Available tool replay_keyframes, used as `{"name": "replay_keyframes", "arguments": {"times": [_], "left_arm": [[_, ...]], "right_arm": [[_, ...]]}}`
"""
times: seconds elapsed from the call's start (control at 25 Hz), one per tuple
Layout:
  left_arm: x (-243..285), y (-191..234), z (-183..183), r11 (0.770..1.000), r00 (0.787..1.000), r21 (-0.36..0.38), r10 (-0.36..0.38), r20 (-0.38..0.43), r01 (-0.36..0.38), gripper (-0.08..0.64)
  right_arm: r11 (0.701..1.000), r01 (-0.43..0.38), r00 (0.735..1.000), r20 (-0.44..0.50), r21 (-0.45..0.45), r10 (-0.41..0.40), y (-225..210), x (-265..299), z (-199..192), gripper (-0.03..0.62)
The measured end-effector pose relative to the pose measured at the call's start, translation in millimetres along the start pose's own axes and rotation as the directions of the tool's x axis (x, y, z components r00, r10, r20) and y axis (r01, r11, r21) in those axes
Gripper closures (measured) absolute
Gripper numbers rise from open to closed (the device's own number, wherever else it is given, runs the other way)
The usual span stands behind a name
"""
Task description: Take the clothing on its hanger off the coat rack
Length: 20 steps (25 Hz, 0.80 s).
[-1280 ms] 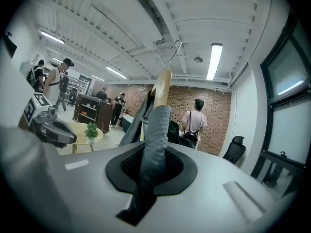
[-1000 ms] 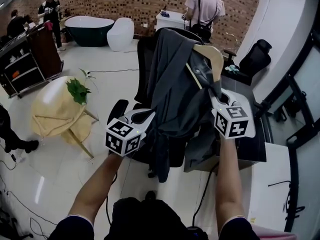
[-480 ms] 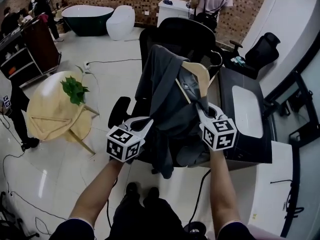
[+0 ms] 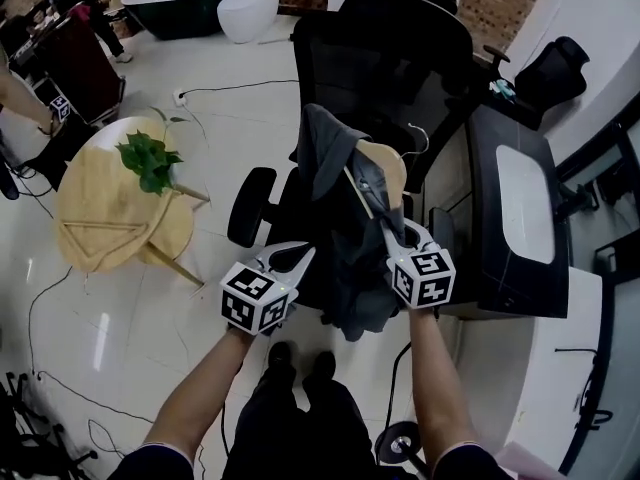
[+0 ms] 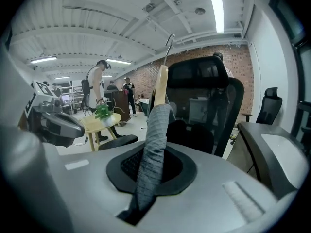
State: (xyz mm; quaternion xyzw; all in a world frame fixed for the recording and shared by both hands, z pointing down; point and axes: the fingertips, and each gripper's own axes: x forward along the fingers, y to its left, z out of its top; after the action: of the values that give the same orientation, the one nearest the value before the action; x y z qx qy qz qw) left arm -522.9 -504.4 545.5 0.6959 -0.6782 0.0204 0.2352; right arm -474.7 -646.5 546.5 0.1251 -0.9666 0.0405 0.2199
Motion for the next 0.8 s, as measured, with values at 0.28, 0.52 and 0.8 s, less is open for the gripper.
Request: {"name": "replay_keyframes", "arguments": {"times": [0.28, 0.52, 0.8], "left_arm": [[14, 19, -32, 0.999, 0.999, -0.051, -0.007, -0.040, 0.005, 0.548], [17, 28, -59, 0.996, 0.997, -0.083, -0.015, -0.080, 0.008, 0.548], [19, 42, -73, 0.996, 0.995, -0.094, -0.009, -0.101, -0.001, 0.548]], "right_arm": [[0.998, -0.007, 0.998, -0.066, 0.055, 0.010, 5, 50, -51, 0.578], [0.995, -0.031, 0.986, -0.161, 0.095, 0.046, 19, 102, -102, 0.578], [0.992, -0.034, 0.957, -0.283, 0.120, 0.067, 27, 151, -155, 0.574]]}}
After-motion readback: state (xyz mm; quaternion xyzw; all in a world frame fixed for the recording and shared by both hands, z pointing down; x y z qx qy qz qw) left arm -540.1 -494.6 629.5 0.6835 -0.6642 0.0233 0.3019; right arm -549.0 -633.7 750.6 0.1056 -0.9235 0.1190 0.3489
